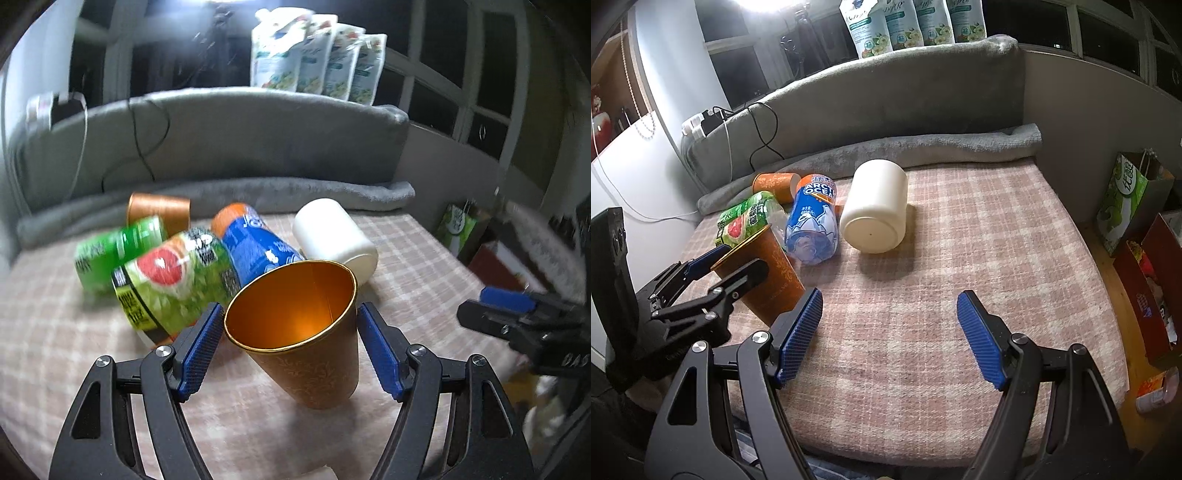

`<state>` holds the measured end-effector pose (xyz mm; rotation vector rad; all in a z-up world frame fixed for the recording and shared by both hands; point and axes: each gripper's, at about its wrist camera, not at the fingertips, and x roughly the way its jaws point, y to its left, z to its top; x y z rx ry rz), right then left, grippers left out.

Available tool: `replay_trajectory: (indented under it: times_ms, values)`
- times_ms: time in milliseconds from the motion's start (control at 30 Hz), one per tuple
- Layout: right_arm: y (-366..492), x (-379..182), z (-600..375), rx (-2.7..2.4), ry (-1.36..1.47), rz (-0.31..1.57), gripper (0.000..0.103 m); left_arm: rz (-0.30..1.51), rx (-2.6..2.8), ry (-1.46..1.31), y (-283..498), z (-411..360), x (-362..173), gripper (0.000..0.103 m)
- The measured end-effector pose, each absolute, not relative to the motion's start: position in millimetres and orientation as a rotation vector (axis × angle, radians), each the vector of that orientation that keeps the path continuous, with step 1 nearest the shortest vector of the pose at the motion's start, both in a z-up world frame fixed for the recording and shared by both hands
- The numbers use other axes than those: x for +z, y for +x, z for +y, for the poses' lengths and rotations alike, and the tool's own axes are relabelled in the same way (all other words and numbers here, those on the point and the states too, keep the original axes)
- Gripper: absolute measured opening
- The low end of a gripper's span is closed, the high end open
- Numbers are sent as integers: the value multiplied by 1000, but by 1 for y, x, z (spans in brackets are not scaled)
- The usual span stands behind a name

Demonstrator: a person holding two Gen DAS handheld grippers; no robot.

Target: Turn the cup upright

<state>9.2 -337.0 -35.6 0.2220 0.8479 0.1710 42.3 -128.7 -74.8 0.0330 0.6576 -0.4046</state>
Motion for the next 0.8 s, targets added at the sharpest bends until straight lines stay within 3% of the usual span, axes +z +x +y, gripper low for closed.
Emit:
replay_trajectory:
  times_ms: [800]
  values:
    - [6, -34, -338, 163, 232, 840, 78, 588, -397, 217, 28, -145, -89, 74]
